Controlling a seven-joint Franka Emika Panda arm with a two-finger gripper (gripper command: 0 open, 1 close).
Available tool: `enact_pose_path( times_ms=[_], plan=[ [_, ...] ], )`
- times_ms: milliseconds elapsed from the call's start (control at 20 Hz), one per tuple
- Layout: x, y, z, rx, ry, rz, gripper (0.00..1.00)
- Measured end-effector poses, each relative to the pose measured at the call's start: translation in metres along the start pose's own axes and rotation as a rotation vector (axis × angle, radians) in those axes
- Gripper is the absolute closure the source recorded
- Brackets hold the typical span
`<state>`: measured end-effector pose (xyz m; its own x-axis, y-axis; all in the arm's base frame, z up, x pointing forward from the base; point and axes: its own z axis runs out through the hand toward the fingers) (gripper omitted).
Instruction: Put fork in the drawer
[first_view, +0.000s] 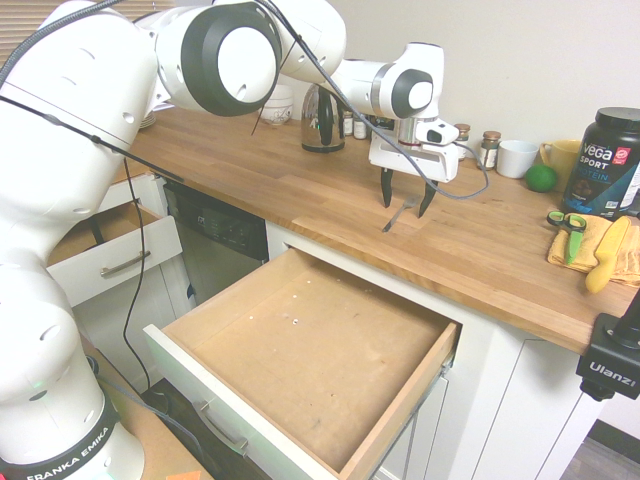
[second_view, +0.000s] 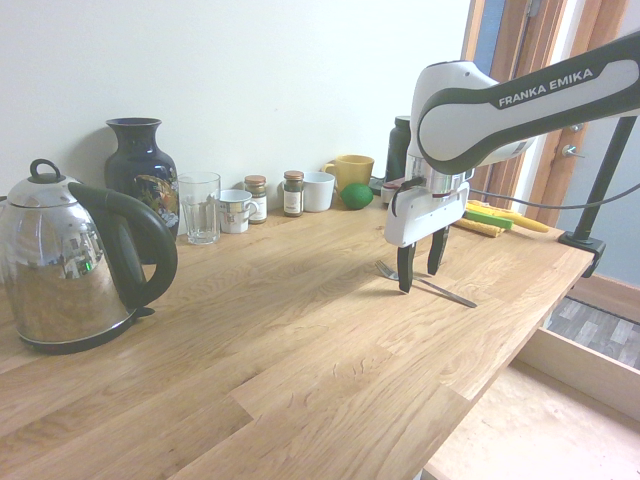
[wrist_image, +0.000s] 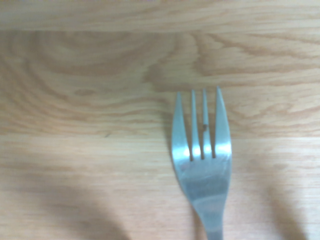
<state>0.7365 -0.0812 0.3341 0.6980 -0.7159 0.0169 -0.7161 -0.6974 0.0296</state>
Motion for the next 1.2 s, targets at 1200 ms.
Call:
enact_pose_path(
  times_ms=[1200],
  plan=[
    [0.0051,0.0012,0.0005,0.013,-0.002,-0.005,1.0]
  ],
)
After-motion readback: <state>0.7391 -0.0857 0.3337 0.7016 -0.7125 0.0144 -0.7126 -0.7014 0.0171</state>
